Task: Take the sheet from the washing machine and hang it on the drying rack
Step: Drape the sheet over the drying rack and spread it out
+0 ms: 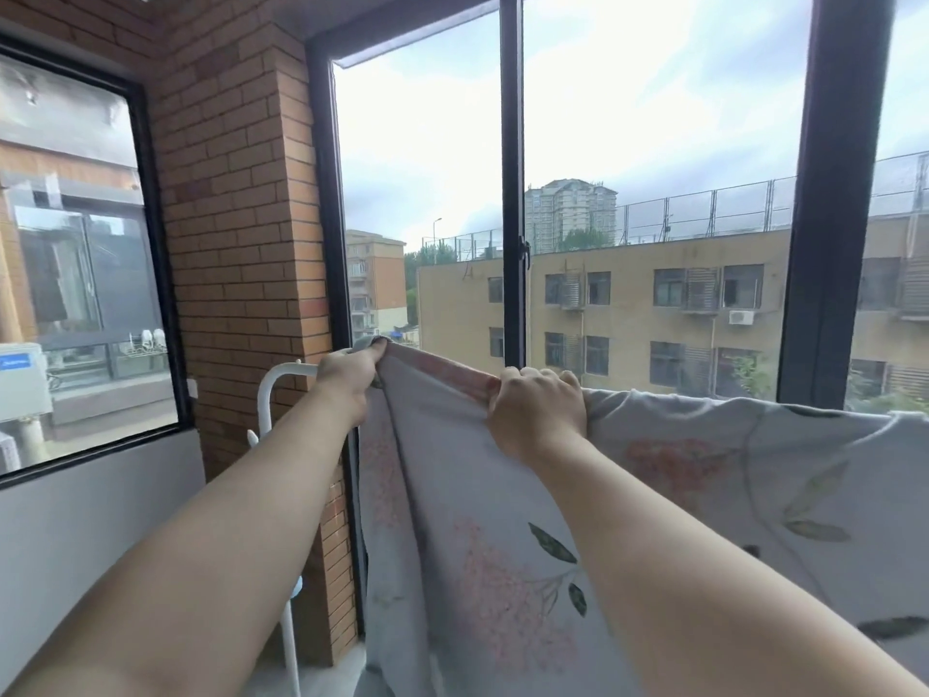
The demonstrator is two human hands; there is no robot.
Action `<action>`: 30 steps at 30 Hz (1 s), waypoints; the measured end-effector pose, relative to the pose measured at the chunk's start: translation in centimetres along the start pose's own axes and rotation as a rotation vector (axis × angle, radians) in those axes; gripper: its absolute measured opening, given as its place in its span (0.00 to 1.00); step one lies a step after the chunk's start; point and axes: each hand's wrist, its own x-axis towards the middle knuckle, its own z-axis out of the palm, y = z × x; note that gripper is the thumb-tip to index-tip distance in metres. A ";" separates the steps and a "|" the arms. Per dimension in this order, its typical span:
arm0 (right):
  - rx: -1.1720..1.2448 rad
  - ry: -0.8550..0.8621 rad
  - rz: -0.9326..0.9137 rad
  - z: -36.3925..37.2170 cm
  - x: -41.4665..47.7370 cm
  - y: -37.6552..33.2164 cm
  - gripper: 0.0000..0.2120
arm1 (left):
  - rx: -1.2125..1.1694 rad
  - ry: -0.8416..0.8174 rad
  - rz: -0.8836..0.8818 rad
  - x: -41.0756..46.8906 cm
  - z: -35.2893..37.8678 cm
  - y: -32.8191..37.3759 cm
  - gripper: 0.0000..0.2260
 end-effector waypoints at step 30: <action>0.228 -0.027 0.187 1.3 6.2 -13.0 0.10 | 0.082 -0.569 -0.306 3.2 -5.4 -1.2 0.13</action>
